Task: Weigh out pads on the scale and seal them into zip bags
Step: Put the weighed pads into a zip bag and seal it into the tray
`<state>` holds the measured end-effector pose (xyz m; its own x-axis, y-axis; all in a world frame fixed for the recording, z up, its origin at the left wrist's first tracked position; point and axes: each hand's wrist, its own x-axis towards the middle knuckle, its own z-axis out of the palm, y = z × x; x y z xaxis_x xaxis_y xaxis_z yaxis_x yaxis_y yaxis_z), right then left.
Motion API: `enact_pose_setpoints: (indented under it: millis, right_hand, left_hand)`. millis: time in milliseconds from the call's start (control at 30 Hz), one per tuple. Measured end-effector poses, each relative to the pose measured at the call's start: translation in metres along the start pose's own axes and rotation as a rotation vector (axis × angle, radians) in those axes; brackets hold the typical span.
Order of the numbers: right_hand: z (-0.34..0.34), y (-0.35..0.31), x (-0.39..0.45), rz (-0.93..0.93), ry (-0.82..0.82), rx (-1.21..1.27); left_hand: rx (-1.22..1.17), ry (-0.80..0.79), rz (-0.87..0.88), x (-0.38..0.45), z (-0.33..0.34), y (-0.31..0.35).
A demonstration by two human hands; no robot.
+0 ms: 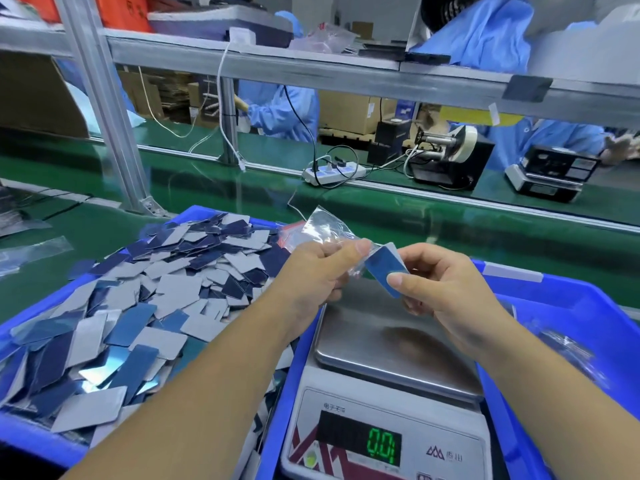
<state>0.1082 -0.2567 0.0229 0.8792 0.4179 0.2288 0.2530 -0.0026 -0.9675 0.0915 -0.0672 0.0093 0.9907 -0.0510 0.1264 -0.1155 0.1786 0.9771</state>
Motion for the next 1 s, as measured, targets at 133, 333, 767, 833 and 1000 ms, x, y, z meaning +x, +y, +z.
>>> enact_pose_setpoints:
  millis: [133,333,767,833,1000]
  right_hand:
    - [0.0029,0.0010,0.0011,0.004,0.044,0.026]
    - [0.0028,0.0014,0.0017,-0.008,0.100,0.066]
    - [-0.0004,0.0020,0.0034,0.098,0.020,0.015]
    - [-0.0008,0.0010,0.0035,0.104,0.021,0.005]
    - [-0.0012,-0.0024,0.0041,0.064,0.032,0.091]
  left_hand:
    - [0.014,0.025,-0.002,0.0035,0.0006,-0.0036]
    - [0.006,0.010,0.011,0.0034,0.0022,-0.0050]
    - [0.141,-0.058,-0.038,-0.0003,-0.0013,-0.0048]
    - [0.189,-0.123,-0.047,-0.0024,-0.0016,-0.0053]
    - [0.073,-0.078,0.044,0.0001,0.0003,-0.0045]
